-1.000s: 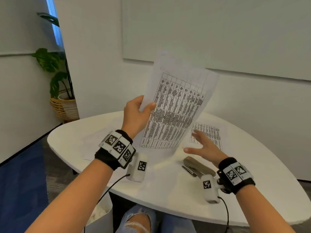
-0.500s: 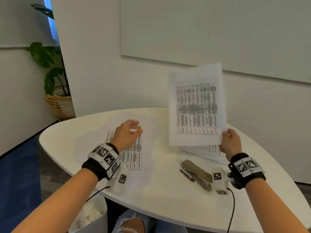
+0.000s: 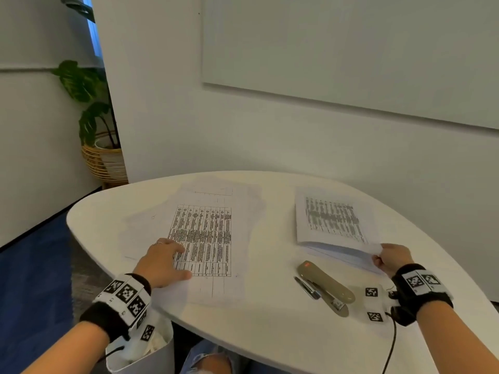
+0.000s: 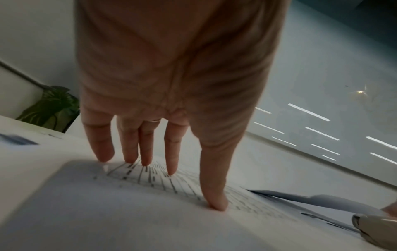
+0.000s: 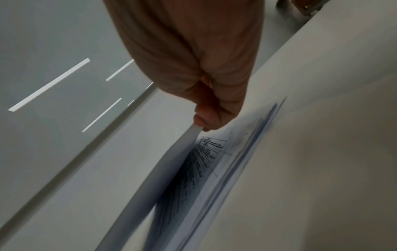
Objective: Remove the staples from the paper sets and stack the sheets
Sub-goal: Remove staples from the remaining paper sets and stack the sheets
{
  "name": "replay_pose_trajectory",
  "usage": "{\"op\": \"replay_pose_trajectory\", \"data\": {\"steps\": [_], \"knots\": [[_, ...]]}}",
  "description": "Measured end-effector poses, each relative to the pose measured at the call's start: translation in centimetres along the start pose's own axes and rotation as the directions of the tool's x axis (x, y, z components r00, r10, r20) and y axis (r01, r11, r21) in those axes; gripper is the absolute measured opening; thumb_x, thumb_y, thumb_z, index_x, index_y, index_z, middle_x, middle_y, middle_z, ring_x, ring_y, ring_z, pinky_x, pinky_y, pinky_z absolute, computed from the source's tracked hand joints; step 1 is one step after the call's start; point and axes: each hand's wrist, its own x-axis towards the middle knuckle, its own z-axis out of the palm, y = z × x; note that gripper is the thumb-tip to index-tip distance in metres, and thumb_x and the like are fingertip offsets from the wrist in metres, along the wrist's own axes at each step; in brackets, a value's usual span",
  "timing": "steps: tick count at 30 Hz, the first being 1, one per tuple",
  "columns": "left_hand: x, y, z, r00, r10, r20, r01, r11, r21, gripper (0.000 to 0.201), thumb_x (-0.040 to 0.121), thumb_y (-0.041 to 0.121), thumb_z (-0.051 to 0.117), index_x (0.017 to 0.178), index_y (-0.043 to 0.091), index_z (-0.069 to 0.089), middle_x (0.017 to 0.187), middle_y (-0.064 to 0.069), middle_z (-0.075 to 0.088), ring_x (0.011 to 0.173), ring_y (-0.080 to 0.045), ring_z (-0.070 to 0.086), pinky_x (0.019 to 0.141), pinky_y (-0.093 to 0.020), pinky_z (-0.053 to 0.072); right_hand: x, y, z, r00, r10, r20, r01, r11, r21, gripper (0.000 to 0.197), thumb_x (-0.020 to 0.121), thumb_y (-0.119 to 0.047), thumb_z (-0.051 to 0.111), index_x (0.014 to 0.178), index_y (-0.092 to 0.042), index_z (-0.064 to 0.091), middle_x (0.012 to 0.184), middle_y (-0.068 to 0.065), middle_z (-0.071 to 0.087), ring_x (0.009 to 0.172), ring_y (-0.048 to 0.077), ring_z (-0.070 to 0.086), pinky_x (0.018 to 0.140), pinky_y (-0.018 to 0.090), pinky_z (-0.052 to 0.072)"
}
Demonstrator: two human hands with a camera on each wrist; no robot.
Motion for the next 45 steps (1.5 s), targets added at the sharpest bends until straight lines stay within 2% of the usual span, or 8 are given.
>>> {"op": "replay_pose_trajectory", "data": {"steps": [6, 14, 17, 20, 25, 30, 38, 45], "knots": [[0.1, 0.0, -0.1, 0.999, -0.021, -0.024, 0.022, 1.000, 0.005, 0.068, 0.067, 0.048, 0.079, 0.127, 0.028, 0.052, 0.144, -0.001, 0.036, 0.131, -0.020, 0.038, 0.108, -0.038, 0.035, 0.7, 1.8, 0.6, 0.997, 0.039, -0.071, -0.037, 0.999, 0.026, 0.029, 0.086, 0.024, 0.031, 0.069, 0.007, 0.048, 0.076, 0.021, 0.049, 0.037, 0.024, 0.048, 0.028, 0.014, 0.032], [-0.1, -0.4, 0.1, 0.989, -0.137, -0.064, 0.134, 0.990, -0.045, 0.088, 0.059, 0.054, 0.083, 0.134, 0.027, 0.047, 0.148, -0.003, 0.029, 0.134, -0.024, 0.033, 0.108, -0.042, 0.036, -0.1, 1.6, 0.0, 0.997, 0.019, -0.072, -0.026, 0.993, -0.112, 0.043, 0.088, 0.020, 0.034, 0.128, 0.009, 0.044, 0.094, 0.030, 0.051, 0.048, 0.028, 0.053, 0.029, 0.020, 0.042], [0.2, -0.8, -0.1, 0.979, -0.200, -0.040, 0.200, 0.980, -0.004, 0.110, 0.050, 0.070, 0.078, 0.138, 0.017, 0.038, 0.149, -0.010, 0.026, 0.138, -0.026, 0.027, 0.110, -0.043, 0.034, -0.3, 1.7, -1.3, 0.996, 0.007, -0.085, -0.043, 0.901, -0.431, 0.049, 0.088, 0.003, 0.050, 0.136, 0.007, 0.041, 0.121, 0.030, 0.052, 0.093, 0.038, 0.058, 0.079, 0.041, 0.056], [0.7, -0.8, -0.5, 0.966, -0.255, -0.052, 0.257, 0.966, 0.040, 0.115, 0.044, 0.077, 0.075, 0.130, 0.010, 0.039, 0.139, -0.014, 0.035, 0.130, -0.029, 0.033, 0.106, -0.042, 0.037, -2.4, 0.7, -2.2, 0.986, -0.148, -0.079, 0.058, 0.743, -0.666, 0.046, 0.089, -0.011, 0.056, 0.132, 0.000, 0.046, 0.134, 0.024, 0.049, 0.132, 0.037, 0.033, 0.106, 0.040, 0.030], [0.9, 0.1, -0.7, 0.929, -0.368, -0.038, 0.370, 0.922, 0.117, 0.125, 0.046, 0.075, 0.076, 0.138, 0.004, 0.028, 0.144, -0.021, 0.024, 0.133, -0.037, 0.026, 0.108, -0.048, 0.032, -9.1, -1.0, 0.2, 0.923, -0.342, 0.179, 0.384, 0.768, -0.512, 0.011, 0.089, -0.021, 0.062, 0.098, -0.018, 0.067, 0.090, 0.007, 0.068, 0.088, 0.027, 0.062, 0.086, 0.034, 0.046], [1.0, 0.4, -1.2, 0.906, -0.423, -0.020, 0.423, 0.900, 0.103, 0.127, 0.052, 0.071, 0.077, 0.140, -0.002, 0.020, 0.146, -0.024, 0.024, 0.139, -0.036, 0.020, 0.112, -0.042, 0.028, -14.5, -0.5, 3.5, 0.809, -0.199, 0.553, 0.550, 0.589, -0.592, 0.020, 0.088, -0.043, 0.059, 0.101, -0.029, 0.062, 0.099, -0.009, 0.064, 0.087, 0.008, 0.059, 0.073, 0.020, 0.043], [-1.0, 0.5, -1.7, 0.942, -0.333, -0.036, 0.326, 0.936, -0.131, 0.094, 0.058, 0.050, 0.086, 0.126, 0.005, 0.038, 0.127, -0.012, 0.049, 0.118, -0.029, 0.049, 0.096, -0.039, 0.045, -16.8, 0.1, 4.9, 0.851, -0.148, 0.505, 0.503, 0.507, -0.700, 0.024, 0.099, -0.028, 0.041, 0.112, -0.009, 0.047, 0.102, 0.004, 0.056, 0.084, 0.019, 0.058, 0.076, 0.027, 0.050], [-5.9, 5.0, 1.2, 0.989, -0.060, -0.134, 0.000, 0.913, -0.409, 0.051, 0.093, 0.006, 0.054, 0.138, 0.004, 0.030, 0.121, -0.017, 0.056, 0.097, -0.024, 0.054, 0.081, -0.025, 0.043, -18.6, 1.1, 4.9, 0.906, -0.115, 0.408, 0.316, 0.825, -0.468, 0.022, 0.096, -0.026, 0.046, 0.105, -0.006, 0.045, 0.077, 0.008, 0.064, 0.061, 0.017, 0.057, 0.056, 0.026, 0.050]]}}
